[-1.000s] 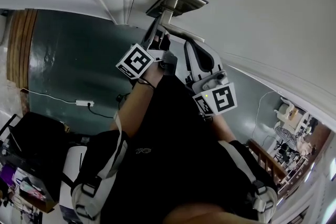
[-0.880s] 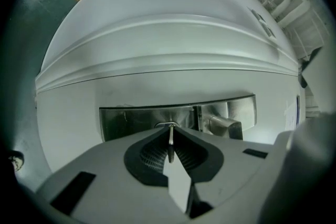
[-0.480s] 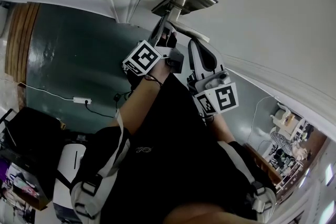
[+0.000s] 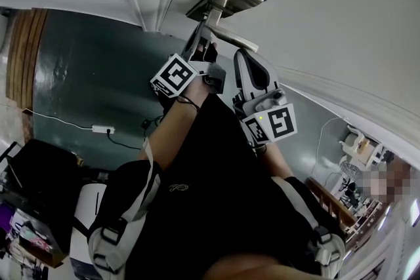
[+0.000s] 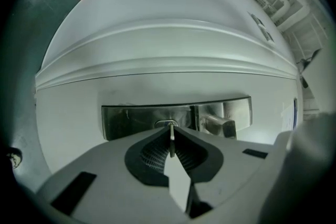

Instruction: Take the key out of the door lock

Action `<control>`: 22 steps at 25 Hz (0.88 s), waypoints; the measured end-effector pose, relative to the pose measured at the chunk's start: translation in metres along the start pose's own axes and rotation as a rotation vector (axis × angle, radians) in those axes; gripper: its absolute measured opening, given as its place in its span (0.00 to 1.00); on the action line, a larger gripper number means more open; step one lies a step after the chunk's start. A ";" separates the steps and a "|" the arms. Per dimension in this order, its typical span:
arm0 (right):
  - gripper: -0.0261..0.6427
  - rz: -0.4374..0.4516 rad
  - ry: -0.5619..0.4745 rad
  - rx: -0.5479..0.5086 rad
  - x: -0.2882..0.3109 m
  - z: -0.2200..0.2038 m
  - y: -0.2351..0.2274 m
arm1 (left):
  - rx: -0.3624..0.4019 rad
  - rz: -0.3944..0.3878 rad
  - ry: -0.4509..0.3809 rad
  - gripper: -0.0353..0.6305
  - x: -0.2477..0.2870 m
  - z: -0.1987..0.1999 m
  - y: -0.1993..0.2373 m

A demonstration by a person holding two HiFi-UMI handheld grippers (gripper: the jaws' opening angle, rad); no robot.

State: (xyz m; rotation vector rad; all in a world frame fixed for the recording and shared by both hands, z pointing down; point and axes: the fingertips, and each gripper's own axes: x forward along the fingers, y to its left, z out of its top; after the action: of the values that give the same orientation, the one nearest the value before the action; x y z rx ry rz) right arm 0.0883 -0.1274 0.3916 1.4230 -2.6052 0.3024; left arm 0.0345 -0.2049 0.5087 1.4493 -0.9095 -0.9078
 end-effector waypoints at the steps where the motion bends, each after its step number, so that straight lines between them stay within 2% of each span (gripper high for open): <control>1: 0.05 0.001 0.000 0.000 0.000 0.000 0.000 | 0.002 -0.004 0.001 0.11 0.000 0.000 0.000; 8: 0.05 0.011 0.004 0.004 0.001 -0.003 0.003 | -0.028 -0.010 0.002 0.11 0.005 0.000 0.003; 22: 0.05 0.015 0.005 0.009 0.001 -0.003 0.007 | 0.001 -0.016 0.035 0.11 0.009 0.000 0.000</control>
State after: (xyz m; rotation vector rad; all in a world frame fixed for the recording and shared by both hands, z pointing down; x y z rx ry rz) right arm 0.0822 -0.1235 0.3944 1.4043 -2.6151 0.3199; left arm 0.0379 -0.2129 0.5084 1.4706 -0.8734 -0.8912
